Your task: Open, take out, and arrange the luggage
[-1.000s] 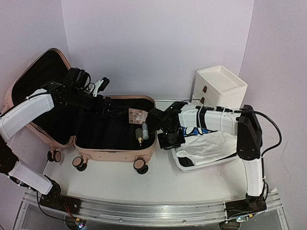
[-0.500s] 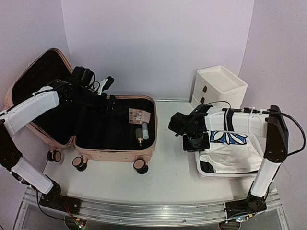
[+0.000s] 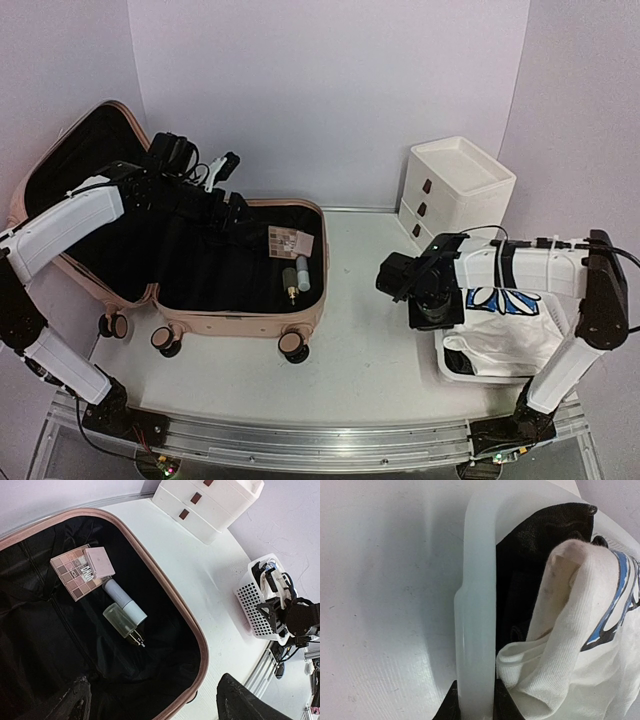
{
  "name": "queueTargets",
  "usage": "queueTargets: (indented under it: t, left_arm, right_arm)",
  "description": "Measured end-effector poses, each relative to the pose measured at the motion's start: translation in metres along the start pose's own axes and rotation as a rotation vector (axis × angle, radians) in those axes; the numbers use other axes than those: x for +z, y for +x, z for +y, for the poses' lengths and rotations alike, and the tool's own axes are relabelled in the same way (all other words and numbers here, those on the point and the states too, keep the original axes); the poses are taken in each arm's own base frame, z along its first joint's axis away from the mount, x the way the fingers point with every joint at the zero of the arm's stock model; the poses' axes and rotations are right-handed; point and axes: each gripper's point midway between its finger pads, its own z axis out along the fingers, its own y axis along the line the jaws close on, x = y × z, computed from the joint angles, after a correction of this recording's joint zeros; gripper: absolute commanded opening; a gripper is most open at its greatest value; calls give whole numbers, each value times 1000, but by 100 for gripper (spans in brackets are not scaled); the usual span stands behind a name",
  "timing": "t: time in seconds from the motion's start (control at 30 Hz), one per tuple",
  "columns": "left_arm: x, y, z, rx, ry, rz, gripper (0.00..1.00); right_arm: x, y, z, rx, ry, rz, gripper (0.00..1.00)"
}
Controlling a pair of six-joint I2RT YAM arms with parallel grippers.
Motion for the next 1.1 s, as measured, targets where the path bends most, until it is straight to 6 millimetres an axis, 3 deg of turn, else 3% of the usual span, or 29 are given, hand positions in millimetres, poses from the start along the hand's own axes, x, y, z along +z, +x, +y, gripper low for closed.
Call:
queueTargets:
  t: [0.13, 0.2, 0.37, 0.5, 0.57, 0.73, 0.8, 0.93, 1.1]
  left_arm:
    - [-2, -6, -2, 7, 2, -13, 87]
    - [-3, -8, -3, 9, 5, -17, 87]
    - [-4, -13, -5, 25, 6, -27, 88]
    - [-4, -13, -3, 49, -4, -28, 88]
    - [-5, -15, -2, 66, -12, -33, 88]
    - [-11, -18, 0, 107, -41, -50, 88]
    - [-15, -20, -1, 131, -50, -61, 88]
    - [-23, -20, -1, 167, -67, -76, 88]
    - [-18, -7, 3, 173, -73, -48, 88]
  right_arm:
    - [-3, 6, -15, 0, 14, 0, 2]
    - [-5, 7, -15, 0, 8, -4, 11]
    - [-7, 6, -18, -46, 4, -14, 59]
    - [-23, -6, -20, -153, -13, -32, 79]
    - [-44, -24, -17, -193, -56, -77, 86]
    - [-117, -96, -15, -270, -173, -280, 90]
    - [-135, -124, -24, -281, -187, -338, 90]
    - [-144, -188, -53, -252, -173, -392, 90]
    - [-128, -261, -64, -263, -179, -415, 80]
